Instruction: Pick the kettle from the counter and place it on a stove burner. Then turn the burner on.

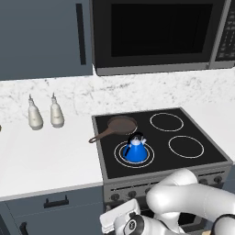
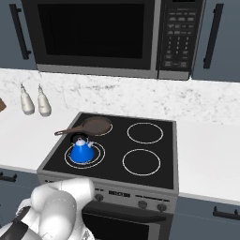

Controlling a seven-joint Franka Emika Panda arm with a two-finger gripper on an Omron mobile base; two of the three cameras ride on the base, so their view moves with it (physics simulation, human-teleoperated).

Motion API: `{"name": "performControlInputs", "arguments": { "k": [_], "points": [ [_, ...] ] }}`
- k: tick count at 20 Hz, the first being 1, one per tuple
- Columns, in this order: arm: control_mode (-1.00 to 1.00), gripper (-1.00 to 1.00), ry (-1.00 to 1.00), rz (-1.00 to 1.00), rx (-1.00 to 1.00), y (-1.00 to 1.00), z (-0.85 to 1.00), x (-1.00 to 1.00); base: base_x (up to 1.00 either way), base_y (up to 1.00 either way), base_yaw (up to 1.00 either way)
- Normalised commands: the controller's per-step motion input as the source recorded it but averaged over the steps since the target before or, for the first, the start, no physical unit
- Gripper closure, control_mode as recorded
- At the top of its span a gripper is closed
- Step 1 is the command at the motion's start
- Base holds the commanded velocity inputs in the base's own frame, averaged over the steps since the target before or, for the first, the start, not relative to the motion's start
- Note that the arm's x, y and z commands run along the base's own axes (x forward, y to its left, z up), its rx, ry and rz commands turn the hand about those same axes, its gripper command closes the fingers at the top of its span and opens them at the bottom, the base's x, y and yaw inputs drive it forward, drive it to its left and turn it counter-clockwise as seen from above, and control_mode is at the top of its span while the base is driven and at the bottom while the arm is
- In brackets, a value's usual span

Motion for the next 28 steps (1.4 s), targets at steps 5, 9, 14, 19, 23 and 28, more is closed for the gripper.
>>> {"name": "performControlInputs", "arguments": {
  "k": [5, 9, 14, 19, 23, 28],
  "points": [
    [-1.0, -1.0, 0.0, 0.0, 0.02, -0.16, -0.11, 0.14, 0.0, 0.0, 0.0],
    [-1.0, -1.0, 0.0, 0.0, 0.02, -0.07, -0.01, 0.34, 0.0, 0.0, 0.0],
    [-1.0, -1.0, 0.0, 0.0, 0.03, -0.11, 0.0, 0.38, 0.0, 0.0, 0.0],
    [-1.0, -1.0, 0.01, 0.0, 0.01, -0.08, -0.02, 0.25, 0.0, 0.0, 0.0],
    [-1.0, 1.0, 0.01, 0.0, 0.0, -0.02, -0.05, 0.18, 0.0, 0.0, 0.0],
    [-1.0, 1.0, 0.0, 0.0, 0.0, 0.0, -0.02, 0.09, 0.0, 0.0, 0.0]
  ]
}}
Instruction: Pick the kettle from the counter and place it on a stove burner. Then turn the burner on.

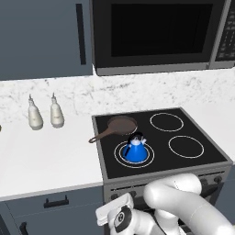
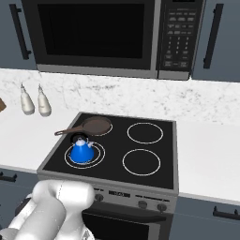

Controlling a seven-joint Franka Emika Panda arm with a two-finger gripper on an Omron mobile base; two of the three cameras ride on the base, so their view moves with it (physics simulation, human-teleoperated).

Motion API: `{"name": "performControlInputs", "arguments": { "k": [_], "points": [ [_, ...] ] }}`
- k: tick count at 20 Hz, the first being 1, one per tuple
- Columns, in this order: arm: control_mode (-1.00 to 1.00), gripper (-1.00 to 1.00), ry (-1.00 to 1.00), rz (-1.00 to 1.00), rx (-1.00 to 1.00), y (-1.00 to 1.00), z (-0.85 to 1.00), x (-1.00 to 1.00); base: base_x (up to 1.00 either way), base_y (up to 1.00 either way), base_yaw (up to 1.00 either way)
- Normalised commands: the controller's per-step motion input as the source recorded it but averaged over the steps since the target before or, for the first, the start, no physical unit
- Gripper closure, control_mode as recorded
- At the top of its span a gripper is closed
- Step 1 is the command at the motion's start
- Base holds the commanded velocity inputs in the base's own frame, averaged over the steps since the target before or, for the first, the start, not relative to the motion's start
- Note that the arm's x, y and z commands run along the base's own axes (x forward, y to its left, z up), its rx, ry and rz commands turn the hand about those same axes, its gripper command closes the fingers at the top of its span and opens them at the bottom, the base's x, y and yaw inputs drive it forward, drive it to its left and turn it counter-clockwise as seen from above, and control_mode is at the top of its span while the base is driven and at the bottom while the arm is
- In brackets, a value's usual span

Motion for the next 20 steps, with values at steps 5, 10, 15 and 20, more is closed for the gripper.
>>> {"name": "performControlInputs", "arguments": {
  "k": [5, 10, 15, 20],
  "points": [
    [-1.0, 1.0, 0.0, 0.0, 0.0, 0.0, 0.0, 0.03, 0.0, 0.0, 0.0],
    [-1.0, 1.0, 0.03, 0.02, 0.0, 0.01, 0.0, 0.0, 0.0, 0.0, 0.0],
    [-1.0, 1.0, 0.06, 0.15, 0.0, 0.1, 0.0, 0.0, 0.0, 0.0, 0.0],
    [-1.0, 1.0, 0.07, 0.17, -0.06, 0.18, 0.0, 0.0, 0.0, 0.0, 0.0]
  ]
}}
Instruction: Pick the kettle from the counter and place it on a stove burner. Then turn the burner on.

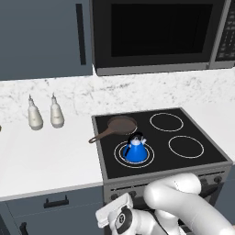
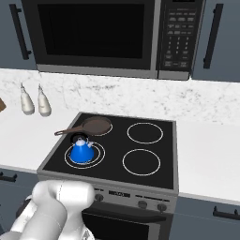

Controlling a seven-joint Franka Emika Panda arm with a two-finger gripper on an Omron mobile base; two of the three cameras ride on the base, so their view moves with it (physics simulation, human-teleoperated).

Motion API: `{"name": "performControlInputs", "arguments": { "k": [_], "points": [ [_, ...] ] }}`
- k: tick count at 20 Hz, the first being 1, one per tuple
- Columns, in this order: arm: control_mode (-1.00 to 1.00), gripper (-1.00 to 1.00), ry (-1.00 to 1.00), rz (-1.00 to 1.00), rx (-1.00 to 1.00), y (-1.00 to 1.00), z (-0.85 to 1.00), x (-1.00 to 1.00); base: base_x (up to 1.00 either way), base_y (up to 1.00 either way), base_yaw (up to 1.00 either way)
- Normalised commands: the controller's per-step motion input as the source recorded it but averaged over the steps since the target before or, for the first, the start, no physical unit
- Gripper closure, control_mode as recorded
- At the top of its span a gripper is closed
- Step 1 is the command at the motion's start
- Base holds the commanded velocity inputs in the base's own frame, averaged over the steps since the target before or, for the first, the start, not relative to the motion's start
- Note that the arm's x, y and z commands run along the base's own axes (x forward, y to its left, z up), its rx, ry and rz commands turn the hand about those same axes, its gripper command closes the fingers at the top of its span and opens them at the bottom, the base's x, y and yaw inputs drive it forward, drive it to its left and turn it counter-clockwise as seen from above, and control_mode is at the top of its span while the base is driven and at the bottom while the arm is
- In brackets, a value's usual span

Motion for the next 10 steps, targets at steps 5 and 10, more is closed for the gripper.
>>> {"name": "performControlInputs", "arguments": {
  "k": [5, 10],
  "points": [
    [-1.0, 1.0, 0.13, 0.13, -0.13, 0.13, 0.0, 0.0, 0.0, 0.0, 0.0],
    [-1.0, 1.0, 0.17, 0.11, -0.16, 0.07, 0.0, 0.08, 0.0, 0.0, 0.0]
  ]
}}
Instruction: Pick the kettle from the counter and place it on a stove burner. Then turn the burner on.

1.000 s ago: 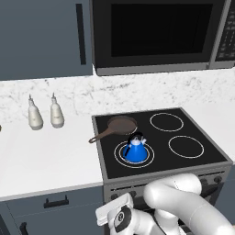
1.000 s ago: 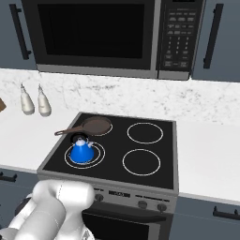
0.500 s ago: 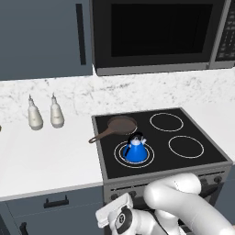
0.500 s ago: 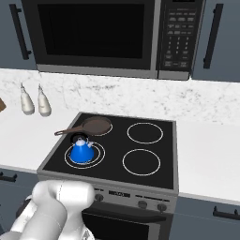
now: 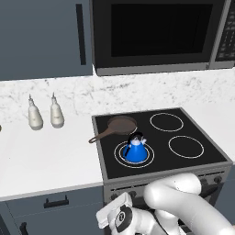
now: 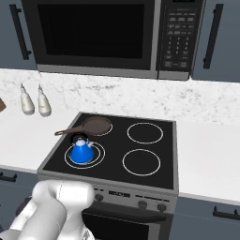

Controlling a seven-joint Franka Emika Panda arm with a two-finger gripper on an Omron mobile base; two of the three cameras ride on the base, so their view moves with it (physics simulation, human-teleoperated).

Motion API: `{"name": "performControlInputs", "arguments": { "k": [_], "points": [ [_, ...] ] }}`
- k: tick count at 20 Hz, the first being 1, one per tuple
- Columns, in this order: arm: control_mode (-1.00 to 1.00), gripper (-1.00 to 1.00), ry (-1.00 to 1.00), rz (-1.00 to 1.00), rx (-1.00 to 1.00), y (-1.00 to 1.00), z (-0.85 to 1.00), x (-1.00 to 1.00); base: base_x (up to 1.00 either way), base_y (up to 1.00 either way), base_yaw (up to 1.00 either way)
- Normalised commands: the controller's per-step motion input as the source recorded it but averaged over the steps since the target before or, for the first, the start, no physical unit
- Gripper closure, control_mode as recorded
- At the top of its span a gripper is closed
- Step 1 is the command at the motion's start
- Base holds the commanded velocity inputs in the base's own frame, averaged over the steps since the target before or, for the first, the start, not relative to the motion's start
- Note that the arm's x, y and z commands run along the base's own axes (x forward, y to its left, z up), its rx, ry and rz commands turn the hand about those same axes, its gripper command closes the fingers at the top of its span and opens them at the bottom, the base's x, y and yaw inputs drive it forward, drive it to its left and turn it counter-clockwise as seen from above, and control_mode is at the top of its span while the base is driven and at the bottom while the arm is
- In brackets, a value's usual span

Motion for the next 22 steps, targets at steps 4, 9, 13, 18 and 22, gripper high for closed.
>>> {"name": "performControlInputs", "arguments": {
  "k": [4, 9, 13, 18, 22],
  "points": [
    [-1.0, 1.0, 0.21, 0.11, -0.18, 0.06, 0.0, 0.14, 0.0, 0.0, 0.0],
    [-1.0, 1.0, 0.21, 0.12, -0.2, 0.11, 0.0, 0.12, 0.0, 0.0, 0.0],
    [-1.0, 1.0, 0.21, 0.13, -0.22, 0.14, 0.0, 0.13, 0.0, 0.0, 0.0],
    [-1.0, 1.0, 0.22, 0.14, -0.27, 0.12, 0.0, 0.13, 0.0, 0.0, 0.0],
    [-1.0, 1.0, 0.19, 0.17, -0.29, 0.11, 0.0, 0.14, 0.0, 0.0, 0.0]
  ]
}}
